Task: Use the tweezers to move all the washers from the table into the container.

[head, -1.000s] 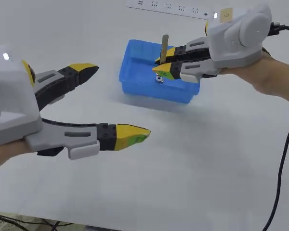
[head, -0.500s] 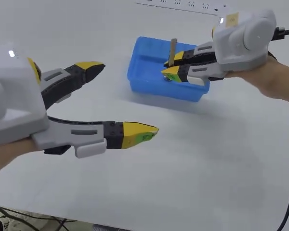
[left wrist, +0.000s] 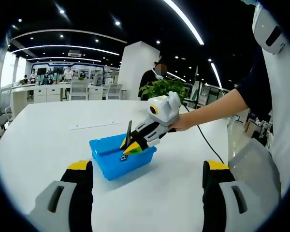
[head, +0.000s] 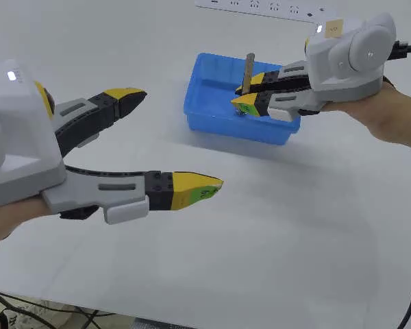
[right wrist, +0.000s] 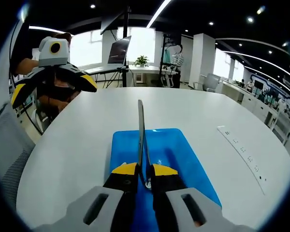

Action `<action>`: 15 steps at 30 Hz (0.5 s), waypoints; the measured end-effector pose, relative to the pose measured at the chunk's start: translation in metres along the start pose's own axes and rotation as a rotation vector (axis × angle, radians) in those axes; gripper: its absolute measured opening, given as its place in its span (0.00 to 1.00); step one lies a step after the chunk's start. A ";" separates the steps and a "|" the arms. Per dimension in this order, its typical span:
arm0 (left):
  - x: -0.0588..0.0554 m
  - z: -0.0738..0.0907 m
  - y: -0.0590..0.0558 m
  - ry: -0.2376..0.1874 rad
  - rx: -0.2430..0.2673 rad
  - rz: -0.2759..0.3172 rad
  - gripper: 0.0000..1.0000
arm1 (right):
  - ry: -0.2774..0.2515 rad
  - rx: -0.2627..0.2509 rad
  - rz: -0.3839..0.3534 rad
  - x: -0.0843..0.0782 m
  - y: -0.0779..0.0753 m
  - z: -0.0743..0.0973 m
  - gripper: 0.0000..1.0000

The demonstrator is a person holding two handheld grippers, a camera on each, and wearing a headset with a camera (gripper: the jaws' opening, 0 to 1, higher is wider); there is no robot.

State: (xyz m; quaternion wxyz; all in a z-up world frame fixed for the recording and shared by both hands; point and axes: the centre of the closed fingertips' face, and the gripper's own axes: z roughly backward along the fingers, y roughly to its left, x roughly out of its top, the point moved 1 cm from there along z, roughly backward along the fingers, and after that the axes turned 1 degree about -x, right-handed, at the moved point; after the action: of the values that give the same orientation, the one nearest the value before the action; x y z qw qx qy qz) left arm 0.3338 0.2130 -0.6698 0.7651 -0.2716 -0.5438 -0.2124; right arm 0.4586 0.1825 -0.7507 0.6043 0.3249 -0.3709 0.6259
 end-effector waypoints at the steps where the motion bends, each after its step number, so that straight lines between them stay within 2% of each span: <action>1: 0.000 0.000 0.000 -0.001 -0.001 0.000 1.00 | 0.001 0.000 0.006 0.000 0.000 0.000 0.11; 9: 0.003 -0.005 0.000 0.002 -0.005 -0.008 1.00 | -0.005 -0.005 0.010 0.003 0.001 0.003 0.10; 15: 0.013 -0.020 0.007 -0.009 -0.023 -0.031 1.00 | -0.014 -0.008 0.011 0.007 0.002 0.006 0.09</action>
State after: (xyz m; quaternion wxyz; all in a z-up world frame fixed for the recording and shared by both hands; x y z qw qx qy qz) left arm 0.3567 0.2053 -0.6645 0.7561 -0.2727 -0.5490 -0.2293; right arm 0.4555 0.1814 -0.7420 0.5997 0.3248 -0.3792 0.6254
